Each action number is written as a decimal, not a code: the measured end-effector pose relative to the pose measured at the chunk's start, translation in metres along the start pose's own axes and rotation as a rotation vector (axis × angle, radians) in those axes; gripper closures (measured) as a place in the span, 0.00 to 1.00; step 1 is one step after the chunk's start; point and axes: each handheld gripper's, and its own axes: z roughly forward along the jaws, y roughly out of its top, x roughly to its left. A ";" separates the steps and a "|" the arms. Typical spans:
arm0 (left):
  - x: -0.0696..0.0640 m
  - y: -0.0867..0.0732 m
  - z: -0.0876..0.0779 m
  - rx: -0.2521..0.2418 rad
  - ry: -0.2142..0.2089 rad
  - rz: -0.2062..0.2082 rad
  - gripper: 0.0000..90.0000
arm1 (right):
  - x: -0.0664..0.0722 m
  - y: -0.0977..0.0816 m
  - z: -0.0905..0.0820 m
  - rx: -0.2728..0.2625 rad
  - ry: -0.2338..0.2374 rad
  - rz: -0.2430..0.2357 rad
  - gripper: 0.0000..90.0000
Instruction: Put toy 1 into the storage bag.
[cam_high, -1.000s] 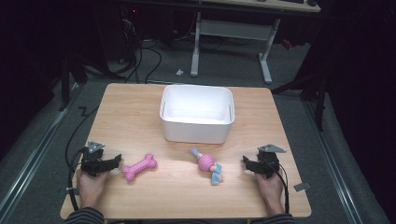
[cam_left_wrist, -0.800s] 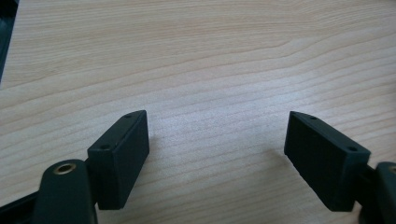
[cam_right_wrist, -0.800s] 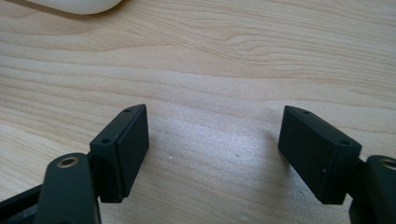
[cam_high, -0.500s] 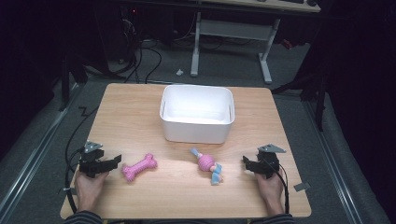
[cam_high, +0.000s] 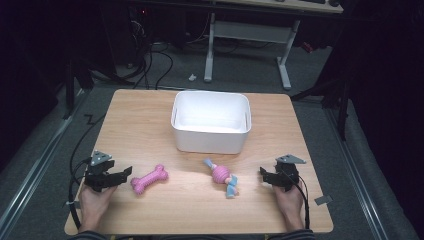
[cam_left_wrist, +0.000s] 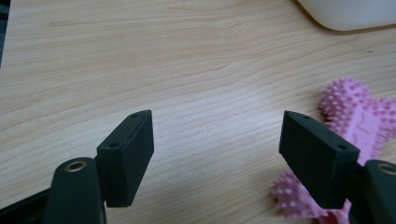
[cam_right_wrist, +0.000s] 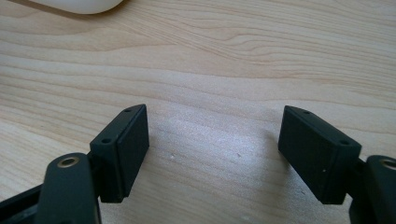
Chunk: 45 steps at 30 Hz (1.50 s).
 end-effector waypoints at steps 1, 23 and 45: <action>-0.004 0.002 -0.003 -0.007 -0.008 0.012 0.30 | 0.000 0.000 0.000 -0.001 0.000 0.000 0.28; -0.055 0.016 -0.002 0.099 -0.069 0.213 0.36 | 0.001 0.000 0.000 -0.001 0.006 -0.004 0.28; -0.072 0.012 0.029 0.203 -0.124 0.273 0.46 | 0.002 0.000 0.000 -0.001 0.011 -0.008 0.28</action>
